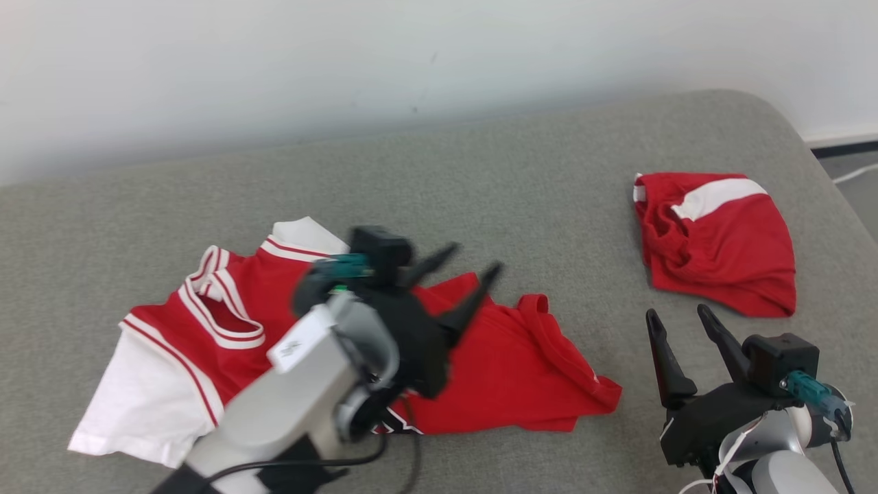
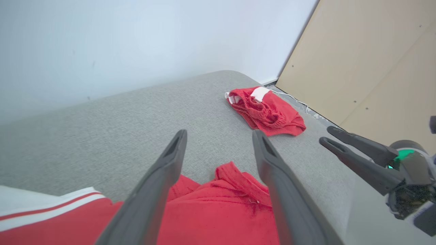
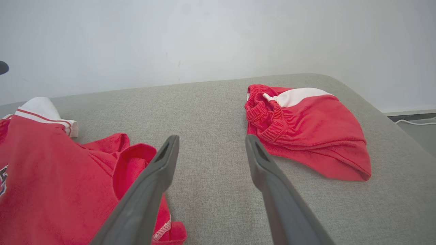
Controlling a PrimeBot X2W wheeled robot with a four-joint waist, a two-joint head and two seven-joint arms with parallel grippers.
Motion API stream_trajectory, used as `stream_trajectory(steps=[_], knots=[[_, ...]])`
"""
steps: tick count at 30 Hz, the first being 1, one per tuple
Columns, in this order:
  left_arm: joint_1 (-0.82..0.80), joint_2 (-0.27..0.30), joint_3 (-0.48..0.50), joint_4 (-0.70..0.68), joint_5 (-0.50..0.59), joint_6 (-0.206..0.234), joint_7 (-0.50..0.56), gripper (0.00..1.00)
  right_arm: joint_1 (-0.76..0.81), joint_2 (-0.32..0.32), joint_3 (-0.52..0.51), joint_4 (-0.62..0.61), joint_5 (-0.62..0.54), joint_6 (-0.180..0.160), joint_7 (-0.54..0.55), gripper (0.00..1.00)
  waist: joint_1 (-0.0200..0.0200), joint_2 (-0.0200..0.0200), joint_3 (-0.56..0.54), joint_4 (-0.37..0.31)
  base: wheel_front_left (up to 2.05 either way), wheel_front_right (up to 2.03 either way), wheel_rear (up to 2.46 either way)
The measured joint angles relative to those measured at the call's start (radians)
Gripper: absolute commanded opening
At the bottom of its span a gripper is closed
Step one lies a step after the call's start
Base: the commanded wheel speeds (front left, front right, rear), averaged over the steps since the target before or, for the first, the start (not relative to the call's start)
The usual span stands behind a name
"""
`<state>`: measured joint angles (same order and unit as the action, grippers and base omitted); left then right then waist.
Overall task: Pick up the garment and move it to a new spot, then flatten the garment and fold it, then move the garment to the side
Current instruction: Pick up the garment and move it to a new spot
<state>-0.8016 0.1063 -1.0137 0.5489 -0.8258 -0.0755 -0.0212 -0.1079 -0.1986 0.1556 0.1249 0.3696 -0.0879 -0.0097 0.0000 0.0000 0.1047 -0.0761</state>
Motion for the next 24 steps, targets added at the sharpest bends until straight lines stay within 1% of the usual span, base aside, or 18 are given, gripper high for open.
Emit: stream_trajectory(steps=[3,4,5,6,7,10,13,17,20,24], knots=[[0.025,0.056,0.029,0.001,0.015,0.047,-0.058,1.00,0.014,0.000,-0.001,0.001,0.000,0.000,-0.002,1.00,0.0000,0.0000,-0.017,0.016,0.00,0.00,0.00],[0.025,0.056,0.029,0.001,0.015,0.047,-0.058,1.00,0.014,0.000,-0.001,0.001,0.000,0.000,-0.002,1.00,0.0000,0.0000,-0.017,0.016,0.00,0.00,0.00],[0.050,0.088,0.042,-0.001,0.032,0.078,-0.094,1.00,0.029,0.000,-0.001,0.005,0.005,0.001,-0.005,1.00,0.0000,0.0000,-0.028,0.027,0.00,0.00,0.00],[0.050,0.088,0.042,-0.001,0.032,0.078,-0.094,1.00,0.029,0.000,-0.001,0.005,0.005,0.001,-0.005,1.00,0.0000,0.0000,-0.028,0.027,0.00,0.00,0.00],[0.061,0.100,0.049,-0.005,0.041,0.089,-0.108,1.00,0.037,-0.001,-0.002,0.004,0.007,0.001,-0.006,1.00,0.0000,-0.0001,-0.033,0.031,0.00,0.00,0.00],[0.087,0.136,0.065,-0.015,0.060,0.134,-0.156,1.00,0.046,-0.003,-0.007,0.008,0.011,0.002,-0.010,1.00,0.0000,0.0000,-0.049,0.046,0.00,0.00,0.00],[0.130,0.177,0.080,-0.042,0.068,0.169,-0.199,1.00,0.062,-0.005,-0.012,0.009,0.019,0.006,-0.013,1.00,0.0000,0.0000,-0.066,0.059,0.00,0.00,0.00],[0.219,0.226,0.099,-0.087,0.082,0.190,-0.210,1.00,0.084,-0.006,-0.021,0.006,0.035,0.009,-0.017,1.00,-0.0001,0.0000,-0.087,0.075,0.00,0.00,0.00],[0.271,0.248,0.128,-0.122,0.087,0.197,-0.219,1.00,0.102,-0.006,-0.024,0.002,0.037,0.011,-0.018,1.00,-0.0001,0.0001,-0.099,0.090,0.00,0.00,0.00],[0.335,0.293,0.177,-0.163,0.103,0.200,-0.226,1.00,0.118,-0.007,-0.026,-0.005,0.044,0.015,-0.018,1.00,-0.0001,0.0001,-0.113,0.109,0.00,0.00,0.00]])
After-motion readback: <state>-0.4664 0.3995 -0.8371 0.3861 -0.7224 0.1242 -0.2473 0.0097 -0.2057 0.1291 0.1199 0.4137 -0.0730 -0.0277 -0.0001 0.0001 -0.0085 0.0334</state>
